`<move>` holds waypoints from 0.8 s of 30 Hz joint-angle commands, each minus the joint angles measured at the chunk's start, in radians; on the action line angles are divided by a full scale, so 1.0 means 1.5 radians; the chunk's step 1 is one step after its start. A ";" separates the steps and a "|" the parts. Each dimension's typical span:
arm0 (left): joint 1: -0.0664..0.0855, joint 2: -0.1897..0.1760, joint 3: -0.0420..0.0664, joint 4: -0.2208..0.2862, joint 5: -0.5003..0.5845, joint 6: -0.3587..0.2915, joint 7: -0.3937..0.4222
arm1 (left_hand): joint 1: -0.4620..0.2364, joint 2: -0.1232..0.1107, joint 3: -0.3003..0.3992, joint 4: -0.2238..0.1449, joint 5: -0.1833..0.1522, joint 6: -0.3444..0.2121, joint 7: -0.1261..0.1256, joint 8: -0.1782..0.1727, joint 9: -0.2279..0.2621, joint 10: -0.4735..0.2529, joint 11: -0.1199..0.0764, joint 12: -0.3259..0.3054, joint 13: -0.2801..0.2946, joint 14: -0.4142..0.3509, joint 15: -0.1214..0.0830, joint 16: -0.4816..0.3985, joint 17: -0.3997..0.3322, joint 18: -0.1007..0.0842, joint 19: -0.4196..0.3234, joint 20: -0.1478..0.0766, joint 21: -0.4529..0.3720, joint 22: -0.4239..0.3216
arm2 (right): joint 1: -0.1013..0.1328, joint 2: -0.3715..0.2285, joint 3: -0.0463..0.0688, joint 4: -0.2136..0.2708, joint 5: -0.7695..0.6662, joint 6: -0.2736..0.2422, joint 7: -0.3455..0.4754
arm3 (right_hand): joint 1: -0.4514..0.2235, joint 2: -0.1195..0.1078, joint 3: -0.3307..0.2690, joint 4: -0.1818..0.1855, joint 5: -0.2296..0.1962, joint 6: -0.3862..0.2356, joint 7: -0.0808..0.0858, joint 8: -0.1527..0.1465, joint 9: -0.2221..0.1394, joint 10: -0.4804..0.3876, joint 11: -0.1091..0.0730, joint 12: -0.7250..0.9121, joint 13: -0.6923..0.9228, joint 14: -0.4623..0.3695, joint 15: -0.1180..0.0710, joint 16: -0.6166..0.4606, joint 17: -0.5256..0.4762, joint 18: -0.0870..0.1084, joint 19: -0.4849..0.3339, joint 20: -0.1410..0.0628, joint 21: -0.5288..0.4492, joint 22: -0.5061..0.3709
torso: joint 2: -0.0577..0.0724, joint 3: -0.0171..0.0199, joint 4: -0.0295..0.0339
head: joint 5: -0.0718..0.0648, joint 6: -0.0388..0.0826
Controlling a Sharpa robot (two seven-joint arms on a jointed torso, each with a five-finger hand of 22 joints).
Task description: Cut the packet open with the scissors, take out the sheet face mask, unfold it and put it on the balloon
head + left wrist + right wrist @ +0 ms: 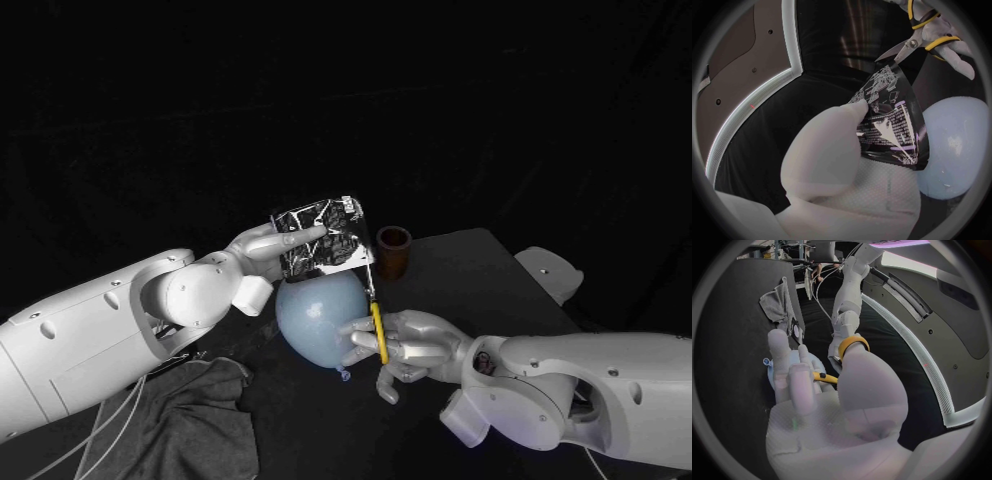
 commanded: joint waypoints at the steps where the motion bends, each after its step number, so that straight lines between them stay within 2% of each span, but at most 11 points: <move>1: 0.001 0.001 0.001 0.003 0.000 0.022 -0.001 | 0.000 0.005 0.004 0.000 0.002 -0.002 0.003 0.003 0.094 0.005 -0.001 0.004 0.000 0.005 0.000 -0.003 0.001 0.011 0.005 0.000 0.004 0.000 | 0.004 0.002 0.001 -0.003 -0.007 0.010 0.010 | 0.001 0.002 -0.007 0.000 0.002 -0.048 0.071 0.002 -0.005 0.022 -0.018 0.001 -0.002 0.006 -0.001 0.003 -0.001 0.000 0.004 0.000 0.003 0.001 | 0.000 -0.0006 0.0001 | 0.000 0.000; 9: 0.001 0.001 0.001 0.004 0.000 0.028 -0.004 | -0.002 0.004 0.008 -0.004 0.002 -0.003 0.003 0.004 0.096 0.004 0.000 0.004 0.000 0.005 0.000 -0.004 0.001 0.010 0.007 -0.001 0.004 0.000 | 0.008 0.005 0.001 -0.009 -0.009 0.009 0.008 | -0.002 -0.005 -0.012 0.002 0.002 -0.050 0.072 0.001 -0.009 0.022 -0.018 0.000 -0.003 0.005 -0.001 0.003 -0.003 0.000 0.004 -0.001 0.005 0.001 | 0.000 -0.0004 -0.0001 | 0.001 0.000; 24: 0.001 0.000 0.001 0.001 -0.008 0.033 -0.004 | -0.002 0.004 0.008 -0.004 0.002 -0.003 0.003 0.004 0.096 0.004 0.000 0.004 0.000 0.005 0.000 -0.004 0.001 0.010 0.007 -0.001 0.004 0.000 | 0.012 0.003 0.002 -0.010 -0.009 0.007 0.004 | -0.005 -0.001 -0.011 0.003 0.002 -0.032 0.072 0.008 0.001 0.026 -0.019 0.001 -0.003 0.006 -0.001 0.005 -0.001 -0.001 0.006 -0.001 0.011 0.004 | 0.000 -0.0003 -0.0004 | -0.001 0.001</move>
